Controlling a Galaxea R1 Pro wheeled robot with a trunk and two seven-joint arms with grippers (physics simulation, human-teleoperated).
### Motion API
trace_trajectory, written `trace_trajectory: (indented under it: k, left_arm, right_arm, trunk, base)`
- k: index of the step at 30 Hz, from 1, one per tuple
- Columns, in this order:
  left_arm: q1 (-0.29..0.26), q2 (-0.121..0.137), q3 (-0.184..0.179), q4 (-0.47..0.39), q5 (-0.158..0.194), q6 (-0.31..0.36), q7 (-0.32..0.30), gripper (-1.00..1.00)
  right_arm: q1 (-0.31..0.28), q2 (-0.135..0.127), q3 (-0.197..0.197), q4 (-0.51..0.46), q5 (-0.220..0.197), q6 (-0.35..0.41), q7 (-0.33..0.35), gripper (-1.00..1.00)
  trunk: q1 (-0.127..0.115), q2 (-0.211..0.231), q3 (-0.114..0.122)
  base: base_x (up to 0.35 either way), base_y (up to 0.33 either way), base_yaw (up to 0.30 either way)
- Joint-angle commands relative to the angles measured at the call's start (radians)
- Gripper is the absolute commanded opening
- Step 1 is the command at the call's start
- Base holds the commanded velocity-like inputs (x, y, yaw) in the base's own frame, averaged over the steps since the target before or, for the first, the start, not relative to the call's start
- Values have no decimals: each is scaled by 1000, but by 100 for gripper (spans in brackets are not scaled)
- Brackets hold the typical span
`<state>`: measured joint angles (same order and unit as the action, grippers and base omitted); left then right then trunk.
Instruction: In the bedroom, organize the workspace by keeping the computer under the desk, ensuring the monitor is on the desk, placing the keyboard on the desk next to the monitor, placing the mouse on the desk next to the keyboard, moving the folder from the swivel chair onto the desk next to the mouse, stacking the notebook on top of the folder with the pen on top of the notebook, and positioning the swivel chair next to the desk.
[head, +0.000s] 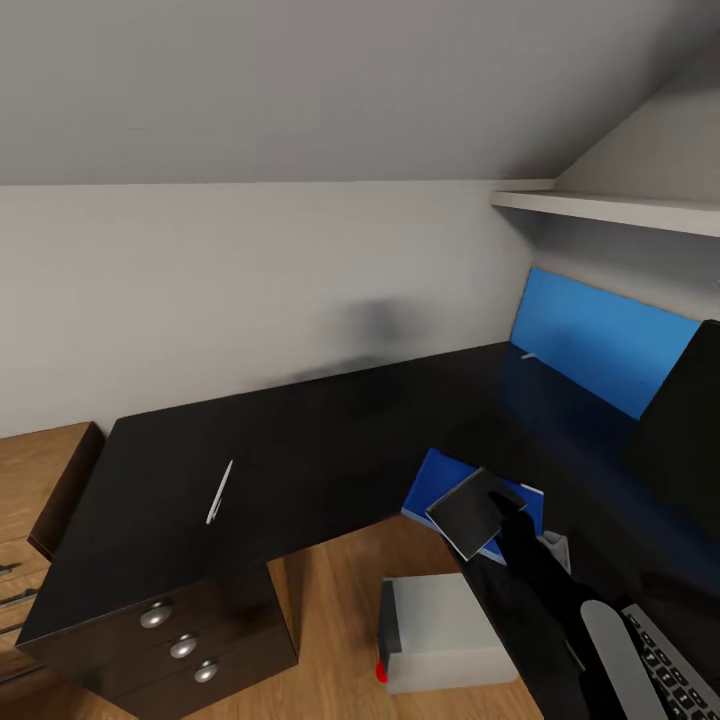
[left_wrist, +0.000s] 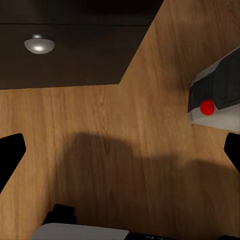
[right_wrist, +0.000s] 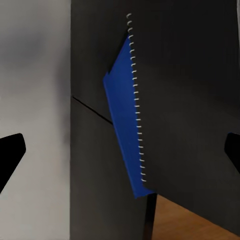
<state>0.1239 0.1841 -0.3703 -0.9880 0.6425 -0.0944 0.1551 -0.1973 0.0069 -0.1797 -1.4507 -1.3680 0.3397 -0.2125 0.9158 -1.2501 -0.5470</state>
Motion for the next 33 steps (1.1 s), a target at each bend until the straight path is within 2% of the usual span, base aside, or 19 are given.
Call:
trace_trajectory:
  k: [1, 7, 12, 13, 14, 16, 17, 23, 24, 25, 26, 27, 28, 29, 30, 33]
  left_arm:
    - [0, 2, -6, -1, 10, -5, 8, 100]
    - [0, 2, -6, -1, 12, -5, 9, 100]
    - [0, -1, -6, 0, 15, -4, 10, 100]
    - [0, -3, -5, 0, 16, -3, 11, 100]
    - [0, -19, -3, 14, 15, -3, 11, 100]
    - [0, -27, -3, 22, 14, -4, 11, 100]
    - [0, -31, -2, 29, 13, -4, 11, 100]
    - [0, -37, -2, 37, 12, -3, 11, 100]
    - [0, -38, -1, 38, 11, -3, 11, 100]
    - [0, -38, -1, 38, 11, -3, 11, 100]
    - [0, -38, -1, 40, 11, -4, 11, 100]
    - [0, -38, 0, 40, 11, -4, 11, 100]
    - [0, -38, 0, 40, 11, -4, 11, 100]
    - [0, -38, 0, 40, 11, -4, 11, 100]
    - [0, -38, 0, 40, 11, -4, 11, 100]
    - [0, -38, 1, 40, 11, -4, 11, 100]
  right_arm:
    - [-1, 1, -2, -2, -10, 4, -8, 100]
    - [-1, 1, -1, -11, -9, 3, -3, 100]
    - [-1, 4, 13, -37, 27, 2, -4, 100]
    - [-1, 4, 30, -43, 56, 2, -5, 100]
    - [-1, 6, 82, -53, 164, -1, -9, 100]
    - [-1, 7, 101, -57, 214, -1, -10, 100]
    - [-1, 8, 117, -62, 263, -2, -14, 100]
    - [-1, 17, 160, -68, 388, -2, -69, 100]
    - [-1, 19, 183, -71, 425, -2, -104, 100]
    - [-1, 20, 199, -73, 444, -2, -123, 100]
    - [-1, 22, 318, -82, 559, -4, -241, 100]
    - [-1, 23, 346, -83, 588, -6, -267, 100]
    - [-1, 23, 399, -85, 645, -14, -316, 100]
    - [-1, 23, 423, -85, 672, -23, -338, 100]
    - [-1, 24, 467, -85, 725, -51, -376, 100]
    - [-1, 27, 525, -82, 794, -115, -416, 100]
  trunk:
    - [0, -1, -1]
    - [-19, 34, 15]
    - [-38, 69, 31]
    - [-42, 76, 34]
    - [-46, 83, 37]
    - [-54, 97, 43]
    - [-57, 104, 46]
    - [-80, 146, 65]
    - [-84, 153, 68]
    - [-88, 160, 71]
    - [-92, 167, 74]
    - [-96, 174, 78]
    - [-100, 181, 81]
    - [-103, 188, 84]
    - [-107, 195, 87]
    - [-119, 216, 96]
  base:
    - [-1, -3, 0]
    - [0, -1, 0]
    - [0, 0, 0]
    - [0, 0, 0]
    - [0, 0, 0]
    - [0, 0, 0]
    - [0, 0, 0]
    - [0, 0, 0]
    - [0, 0, 0]
    - [0, 0, 0]
    - [0, 0, 0]
    - [0, 0, 0]
    - [0, 0, 0]
    - [0, 0, 0]
    - [0, 0, 0]
    - [0, 0, 0]
